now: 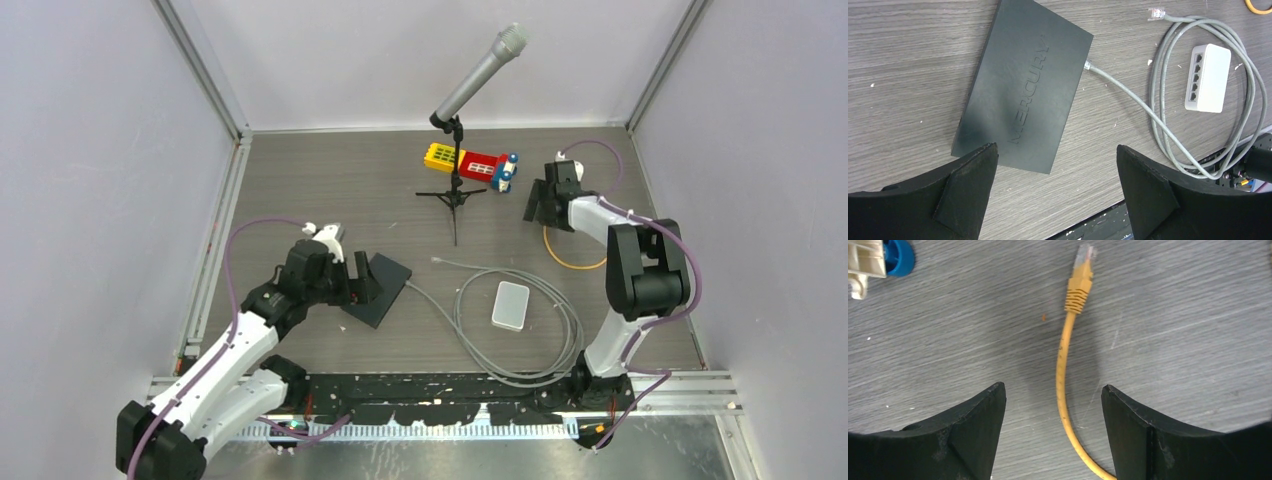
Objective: Insert the plug into the switch port
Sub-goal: Pick up the switch port at the center of the board.
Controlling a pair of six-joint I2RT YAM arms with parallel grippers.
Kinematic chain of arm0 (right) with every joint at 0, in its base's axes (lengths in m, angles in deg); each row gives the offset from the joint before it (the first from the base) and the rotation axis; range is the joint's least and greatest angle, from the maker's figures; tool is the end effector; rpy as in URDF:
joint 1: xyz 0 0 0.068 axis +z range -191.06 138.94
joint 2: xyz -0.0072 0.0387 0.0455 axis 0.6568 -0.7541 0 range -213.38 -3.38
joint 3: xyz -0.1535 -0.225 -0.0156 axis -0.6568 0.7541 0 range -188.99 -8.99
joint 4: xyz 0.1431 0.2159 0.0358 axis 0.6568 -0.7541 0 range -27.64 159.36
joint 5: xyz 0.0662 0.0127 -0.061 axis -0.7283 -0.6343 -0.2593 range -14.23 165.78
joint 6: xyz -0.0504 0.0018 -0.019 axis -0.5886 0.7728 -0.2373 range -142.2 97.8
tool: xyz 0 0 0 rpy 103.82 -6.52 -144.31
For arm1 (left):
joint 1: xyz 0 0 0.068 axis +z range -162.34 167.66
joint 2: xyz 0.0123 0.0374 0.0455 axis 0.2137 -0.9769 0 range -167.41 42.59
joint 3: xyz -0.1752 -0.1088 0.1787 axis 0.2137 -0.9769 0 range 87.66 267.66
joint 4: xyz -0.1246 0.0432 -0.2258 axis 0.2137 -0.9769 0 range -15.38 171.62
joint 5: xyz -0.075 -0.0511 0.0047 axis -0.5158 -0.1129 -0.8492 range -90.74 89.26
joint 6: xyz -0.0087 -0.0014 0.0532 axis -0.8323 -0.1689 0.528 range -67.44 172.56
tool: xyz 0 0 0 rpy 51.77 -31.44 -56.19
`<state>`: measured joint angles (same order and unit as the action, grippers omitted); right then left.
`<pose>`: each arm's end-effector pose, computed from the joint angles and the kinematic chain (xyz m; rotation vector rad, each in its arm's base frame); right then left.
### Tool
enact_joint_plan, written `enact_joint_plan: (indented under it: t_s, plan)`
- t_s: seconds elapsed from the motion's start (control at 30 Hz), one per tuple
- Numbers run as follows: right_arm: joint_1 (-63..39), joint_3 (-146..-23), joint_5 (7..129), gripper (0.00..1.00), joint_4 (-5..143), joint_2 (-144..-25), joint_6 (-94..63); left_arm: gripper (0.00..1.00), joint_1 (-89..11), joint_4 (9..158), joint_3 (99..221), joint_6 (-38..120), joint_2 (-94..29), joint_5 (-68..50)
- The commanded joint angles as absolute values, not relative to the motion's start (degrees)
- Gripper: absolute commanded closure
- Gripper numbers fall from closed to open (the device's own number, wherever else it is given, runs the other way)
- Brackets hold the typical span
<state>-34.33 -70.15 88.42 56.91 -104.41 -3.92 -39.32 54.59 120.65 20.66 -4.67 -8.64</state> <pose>0.3618 0.0347 0.1756 0.3391 2.4314 -0.0842 0.1538 -0.0837 0.2331 -0.0279 2.3813 -0.6727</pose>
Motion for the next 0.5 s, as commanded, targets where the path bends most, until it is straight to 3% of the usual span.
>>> enact_joint_plan:
  t_s: [0.0,0.3,0.4,0.47]
  plan:
    - [-34.89,-75.0,83.78,0.27,55.01,-106.07,-4.22,0.1,-39.32,55.17,119.53,21.44,-2.93,-7.82]
    - [-36.46,-77.79,81.65,0.61,52.31,-109.53,-4.46,0.1,-39.28,54.94,119.59,21.35,-2.77,-7.86]
    - [-36.42,-77.06,82.36,0.63,52.32,-108.37,-4.66,0.1,-39.32,55.07,119.27,21.17,-2.59,-7.68]
    - [-36.4,-76.78,82.76,0.57,52.31,-107.84,-4.96,0.1,-39.32,55.14,119.18,21.06,-2.63,-7.55]
